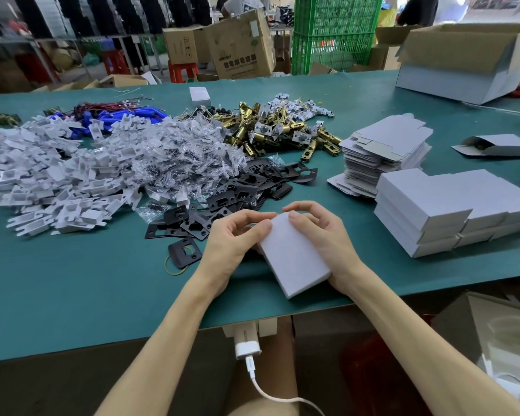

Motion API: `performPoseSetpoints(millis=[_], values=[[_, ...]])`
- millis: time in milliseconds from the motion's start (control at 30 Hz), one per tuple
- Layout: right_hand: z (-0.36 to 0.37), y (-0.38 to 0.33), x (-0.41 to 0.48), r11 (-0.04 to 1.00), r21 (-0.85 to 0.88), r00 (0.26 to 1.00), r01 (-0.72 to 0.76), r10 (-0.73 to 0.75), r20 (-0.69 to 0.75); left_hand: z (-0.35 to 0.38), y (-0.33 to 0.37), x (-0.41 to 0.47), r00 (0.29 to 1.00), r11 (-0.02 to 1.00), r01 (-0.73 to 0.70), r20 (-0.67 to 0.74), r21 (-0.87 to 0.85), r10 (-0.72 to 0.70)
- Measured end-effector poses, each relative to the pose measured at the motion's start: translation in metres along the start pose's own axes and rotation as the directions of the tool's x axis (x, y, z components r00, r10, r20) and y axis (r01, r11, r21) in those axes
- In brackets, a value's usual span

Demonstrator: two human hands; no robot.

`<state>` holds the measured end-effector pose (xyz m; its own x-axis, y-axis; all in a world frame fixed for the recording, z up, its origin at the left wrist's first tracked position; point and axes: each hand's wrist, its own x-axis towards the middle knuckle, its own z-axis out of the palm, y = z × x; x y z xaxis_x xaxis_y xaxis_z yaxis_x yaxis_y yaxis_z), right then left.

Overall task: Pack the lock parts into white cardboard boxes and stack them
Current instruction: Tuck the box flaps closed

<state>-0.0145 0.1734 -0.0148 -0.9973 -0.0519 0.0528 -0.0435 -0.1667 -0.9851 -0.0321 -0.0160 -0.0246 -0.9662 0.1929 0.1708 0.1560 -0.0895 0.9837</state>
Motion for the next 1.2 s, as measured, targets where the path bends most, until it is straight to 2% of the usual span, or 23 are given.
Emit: performPoseSetpoints(millis=[233, 433, 533, 733, 833, 933, 1033, 1100, 1200], values=[[0.001, -0.001, -0.001, 1.000, 0.009, 1.000, 0.001, -0.001, -0.026, 0.000, 0.001, -0.001, 1.000, 1.000, 0.010, 0.030, -0.024, -0.009], [0.002, 0.000, 0.000, 1.000, 0.007, 0.988, 0.023, -0.022, -0.152, 0.002, 0.000, 0.000, 1.000, 0.996, 0.031, 0.000, -0.080, -0.031], [0.002, 0.000, 0.000, 1.000, -0.012, 0.987, 0.023, -0.025, -0.161, 0.001, 0.000, 0.000, 0.999, 0.994, 0.033, 0.002, -0.104, -0.033], [0.003, 0.002, 0.001, 0.996, -0.085, 0.985, 0.013, -0.028, -0.169, 0.001, 0.001, 0.000, 1.000, 0.995, 0.013, 0.001, -0.102, -0.013], [0.008, 0.000, 0.002, 0.978, -0.206, 0.977, 0.017, -0.060, -0.206, 0.001, 0.001, 0.000, 1.000, 0.994, 0.009, -0.026, -0.113, -0.012], [0.012, -0.005, -0.001, 0.899, -0.438, 0.957, 0.009, -0.135, -0.257, 0.001, -0.001, 0.000, 0.999, 0.992, 0.015, -0.045, -0.122, -0.021], [0.016, -0.013, -0.017, 0.754, -0.656, 0.967, 0.046, -0.199, -0.161, 0.000, -0.001, 0.000, 0.998, 0.994, 0.020, -0.063, -0.111, -0.027], [0.022, -0.017, -0.030, 0.597, -0.800, 0.987, 0.060, -0.155, -0.041, 0.000, -0.002, 0.000, 0.997, 0.993, 0.021, -0.076, -0.114, -0.030], [0.032, -0.021, -0.042, 0.411, -0.909, 0.997, 0.065, -0.063, 0.043, 0.000, -0.001, 0.001, 0.996, 0.990, 0.031, -0.075, -0.138, -0.042]])
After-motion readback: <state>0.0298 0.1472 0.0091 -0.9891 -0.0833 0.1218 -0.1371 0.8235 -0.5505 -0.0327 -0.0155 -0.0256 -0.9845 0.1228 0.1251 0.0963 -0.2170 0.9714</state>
